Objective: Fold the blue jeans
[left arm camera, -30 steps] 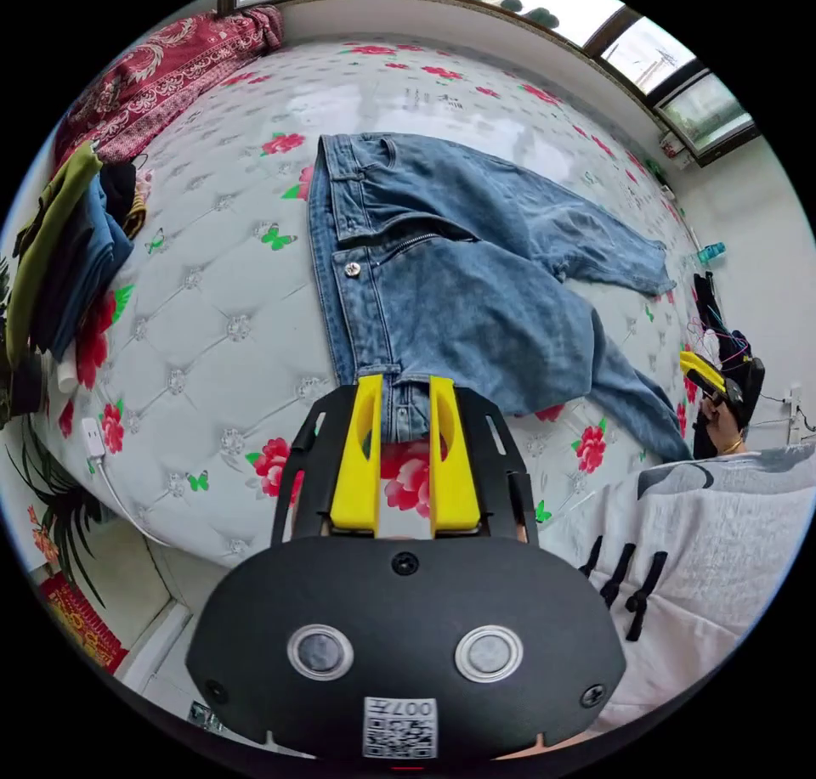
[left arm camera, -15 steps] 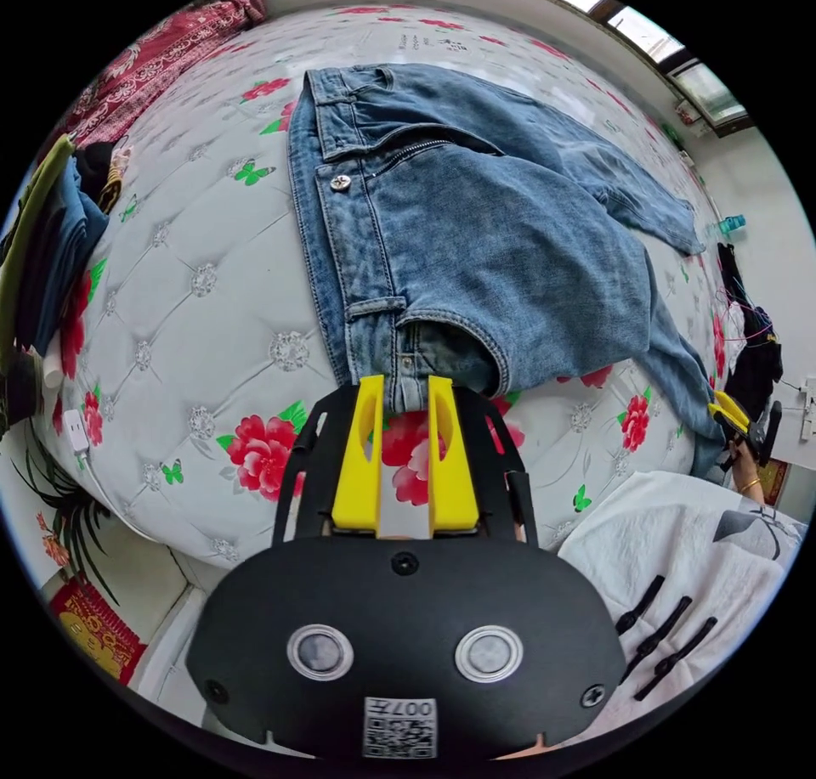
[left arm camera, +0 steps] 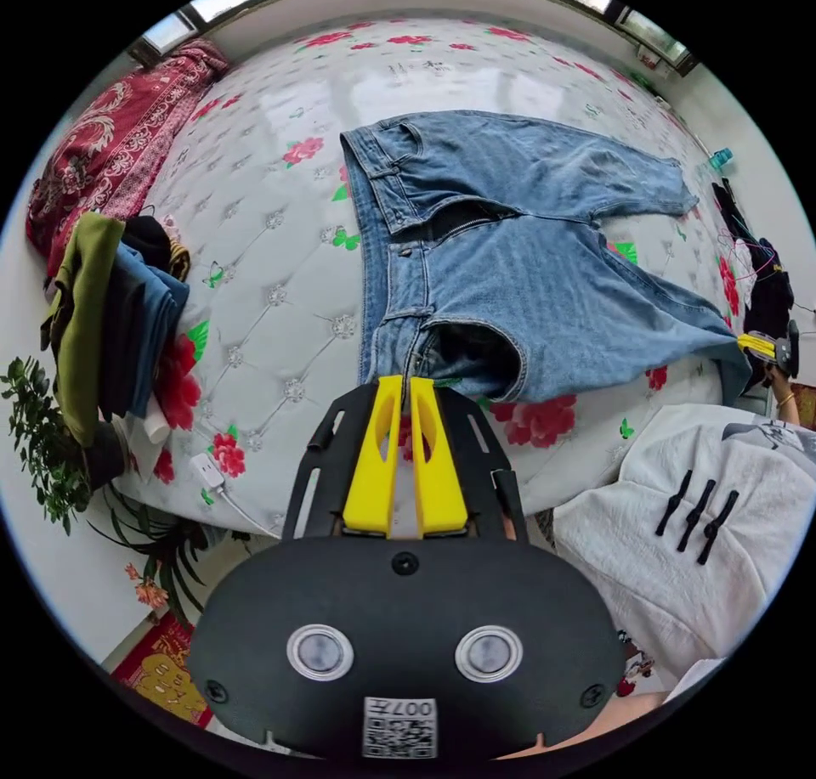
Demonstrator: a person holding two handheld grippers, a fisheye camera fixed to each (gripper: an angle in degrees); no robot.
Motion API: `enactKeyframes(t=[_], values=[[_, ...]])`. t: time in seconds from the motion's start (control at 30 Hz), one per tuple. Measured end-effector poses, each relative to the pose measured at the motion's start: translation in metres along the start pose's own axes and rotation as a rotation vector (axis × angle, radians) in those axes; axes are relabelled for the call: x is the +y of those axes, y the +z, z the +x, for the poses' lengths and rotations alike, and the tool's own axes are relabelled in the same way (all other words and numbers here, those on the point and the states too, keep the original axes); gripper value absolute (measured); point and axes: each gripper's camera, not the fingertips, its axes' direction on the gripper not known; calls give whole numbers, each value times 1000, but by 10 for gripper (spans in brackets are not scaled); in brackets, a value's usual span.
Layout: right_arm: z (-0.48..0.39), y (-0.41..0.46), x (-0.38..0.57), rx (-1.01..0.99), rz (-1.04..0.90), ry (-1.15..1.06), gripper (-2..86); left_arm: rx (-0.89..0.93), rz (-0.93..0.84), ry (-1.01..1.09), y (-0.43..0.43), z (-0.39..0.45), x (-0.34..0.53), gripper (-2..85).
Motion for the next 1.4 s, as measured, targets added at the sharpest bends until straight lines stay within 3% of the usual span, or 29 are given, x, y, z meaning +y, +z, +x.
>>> enactKeyframes(t=[0.17, 0.33, 0.53, 0.67, 0.87, 1.03, 1.2, 1.4], values=[[-10, 3, -10, -64, 46, 1, 62, 3, -131, 43, 37, -21, -1, -6], [23, -1, 19, 66, 147, 298, 81, -83, -59, -75, 72, 14, 26, -2], [52, 39, 39, 177, -9, 440, 74, -295, -50, -190, 62, 37, 70, -9], [63, 72, 35, 85, -83, 452, 57, -215, 26, -261, 48, 37, 91, -10], [41, 84, 27, 159, -151, 316, 6, -48, 119, -304, 59, 57, 102, -10], [72, 36, 30, 241, -13, 359, 0, -22, 91, -215, 100, 95, 84, -10], [126, 43, 12, 282, -81, 433, 5, -13, 81, -185, 129, 114, 78, -10], [87, 66, 29, 231, 57, 245, 27, 32, 77, -212, 167, 112, 108, -10]])
